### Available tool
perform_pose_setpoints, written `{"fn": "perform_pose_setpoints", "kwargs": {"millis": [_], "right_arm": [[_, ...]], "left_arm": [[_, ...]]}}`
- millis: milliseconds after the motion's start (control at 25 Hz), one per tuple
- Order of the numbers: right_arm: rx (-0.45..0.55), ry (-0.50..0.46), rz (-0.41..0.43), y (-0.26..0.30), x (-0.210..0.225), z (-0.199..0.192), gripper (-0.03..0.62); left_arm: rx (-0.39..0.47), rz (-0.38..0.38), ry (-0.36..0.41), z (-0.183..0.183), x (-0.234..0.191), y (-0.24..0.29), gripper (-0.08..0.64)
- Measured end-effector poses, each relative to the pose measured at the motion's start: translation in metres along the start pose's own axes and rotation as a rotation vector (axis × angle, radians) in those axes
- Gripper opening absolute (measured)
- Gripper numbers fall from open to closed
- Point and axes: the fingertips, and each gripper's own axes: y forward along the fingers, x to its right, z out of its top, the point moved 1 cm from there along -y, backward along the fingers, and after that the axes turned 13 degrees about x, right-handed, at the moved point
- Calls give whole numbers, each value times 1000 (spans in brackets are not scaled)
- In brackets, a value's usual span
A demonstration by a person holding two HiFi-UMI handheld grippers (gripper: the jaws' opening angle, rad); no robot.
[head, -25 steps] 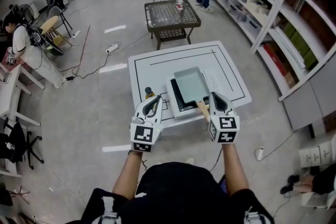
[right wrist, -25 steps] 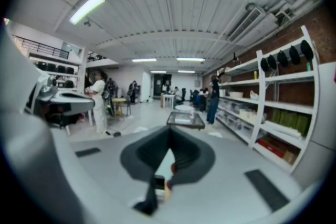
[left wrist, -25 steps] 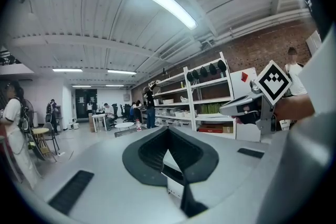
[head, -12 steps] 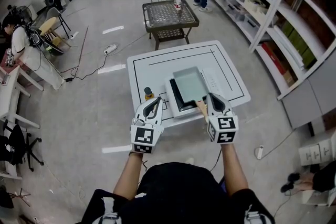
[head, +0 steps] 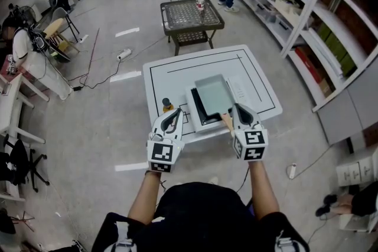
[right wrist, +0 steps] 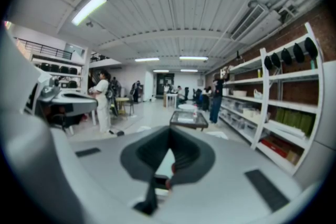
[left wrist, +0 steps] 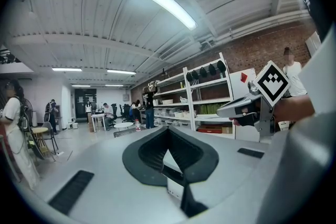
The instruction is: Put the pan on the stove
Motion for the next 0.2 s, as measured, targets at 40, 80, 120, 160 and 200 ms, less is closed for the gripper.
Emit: {"fn": "perform_pose_setpoints", "kwargs": {"millis": [40,80,120,160,200], "right_arm": [[-1,1,0,0,0,-1,34],[-1,2,1,-1,-1,-1,34],[-2,2,1,-1,-1,-1,34],[-2,3,0,-1,-1,-1,34],[-3,4,0,-1,-1,-1,34]], "left_arm": [[0,0,1,0,0,0,23],[0,0,2,0,0,-1,23],[0,0,2,0,1,-1,23],[0,1,2,0,1,-2,23],[0,1,2,0,1,-2,23]]}}
